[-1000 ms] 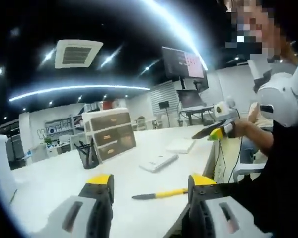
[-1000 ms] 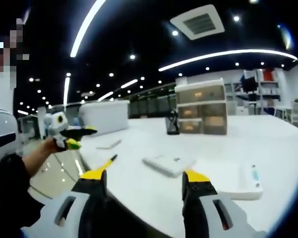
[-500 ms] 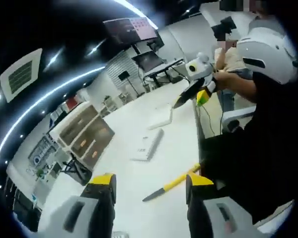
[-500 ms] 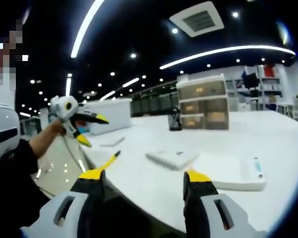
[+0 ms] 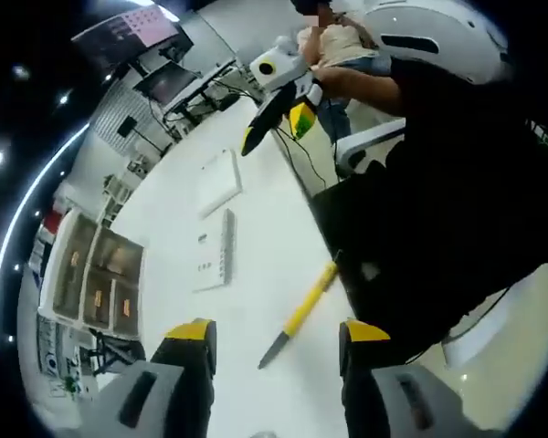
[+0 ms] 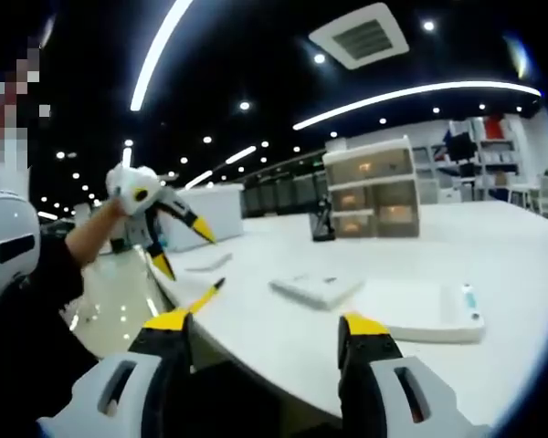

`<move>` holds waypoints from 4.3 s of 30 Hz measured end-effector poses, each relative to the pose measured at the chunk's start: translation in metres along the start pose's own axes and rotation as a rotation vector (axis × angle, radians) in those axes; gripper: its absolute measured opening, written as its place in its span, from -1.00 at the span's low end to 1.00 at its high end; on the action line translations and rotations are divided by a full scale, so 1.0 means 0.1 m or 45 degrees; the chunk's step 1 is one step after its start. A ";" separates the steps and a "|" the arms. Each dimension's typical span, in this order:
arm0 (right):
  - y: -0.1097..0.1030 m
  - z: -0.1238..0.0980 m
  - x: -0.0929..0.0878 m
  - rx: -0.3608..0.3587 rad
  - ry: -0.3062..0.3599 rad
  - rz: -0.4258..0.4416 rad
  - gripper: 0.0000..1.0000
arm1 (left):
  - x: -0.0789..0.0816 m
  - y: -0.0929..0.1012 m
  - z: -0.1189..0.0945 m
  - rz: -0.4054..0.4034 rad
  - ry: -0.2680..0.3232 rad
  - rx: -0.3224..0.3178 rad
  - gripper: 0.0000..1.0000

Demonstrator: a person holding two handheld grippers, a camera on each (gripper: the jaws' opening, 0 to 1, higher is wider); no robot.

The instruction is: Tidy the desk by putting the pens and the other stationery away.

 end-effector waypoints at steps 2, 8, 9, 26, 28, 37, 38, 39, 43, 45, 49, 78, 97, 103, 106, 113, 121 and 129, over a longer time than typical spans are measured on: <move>0.00 0.00 0.00 0.002 0.005 0.001 0.22 | 0.02 -0.02 0.02 0.046 -0.027 -0.056 0.09; -0.01 -0.02 -0.01 0.006 0.006 0.004 0.22 | 0.08 -0.01 0.09 0.192 -0.070 -0.225 0.02; -0.01 -0.02 -0.01 0.006 0.007 0.005 0.22 | 0.08 -0.01 0.12 0.198 -0.083 -0.251 -0.01; 0.01 -0.08 -0.01 -0.001 0.014 0.010 0.21 | 0.06 0.00 0.50 0.308 -0.217 -0.530 -0.17; 0.01 -0.08 -0.01 -0.001 0.014 0.011 0.21 | 0.06 0.02 0.55 0.323 -0.224 -0.553 -0.23; 0.01 -0.09 -0.02 -0.002 0.012 0.019 0.21 | 0.10 0.07 0.61 0.378 -0.221 -0.614 -0.45; 0.01 -0.09 -0.02 -0.002 0.014 0.020 0.21 | 0.10 0.07 0.61 0.381 -0.218 -0.623 -0.47; 0.01 -0.09 -0.02 -0.001 0.015 0.022 0.21 | 0.10 0.08 0.61 0.385 -0.214 -0.632 -0.50; 0.01 -0.07 -0.03 0.002 0.011 0.023 0.21 | 0.11 0.06 0.63 0.326 -0.196 -0.652 -0.57; 0.00 -0.07 -0.03 0.004 0.008 0.024 0.21 | 0.10 0.05 0.64 0.317 -0.194 -0.668 -0.61; -0.01 -0.06 -0.04 0.007 0.006 0.024 0.21 | 0.10 0.02 0.67 0.315 -0.211 -0.681 -0.72; -0.05 -0.04 -0.05 0.026 0.013 0.035 0.21 | 0.14 -0.41 0.38 0.064 0.041 -0.226 -0.87; -0.06 -0.03 0.01 0.013 0.028 0.026 0.19 | -0.06 -1.04 -0.22 -0.691 0.824 0.569 -0.86; -0.05 -0.03 0.03 -0.001 0.035 0.025 0.19 | -0.17 -1.05 -0.38 -0.964 1.091 0.659 -0.86; -0.06 -0.02 0.03 -0.002 0.034 0.023 0.19 | -0.23 -1.08 -0.46 -1.079 1.213 0.706 -0.86; -0.08 -0.01 0.03 0.002 0.029 0.019 0.19 | -0.40 -1.23 -0.51 -1.151 1.225 0.859 -0.86; -0.08 0.01 0.00 0.008 0.020 0.023 0.18 | -0.57 -1.58 -0.44 -1.202 1.198 0.953 -0.86; -0.06 -0.01 0.01 0.003 0.028 0.023 0.18 | -0.66 -2.07 -0.50 -1.196 1.173 1.104 -0.87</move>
Point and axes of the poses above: the point that each gripper's makers call its tool centre point, and the gripper's own axes: z roughly forward along the fingers, y roughly to its right, x roughly out of its top, the point moved 7 cm from there along -z, roughly backward along the fingers
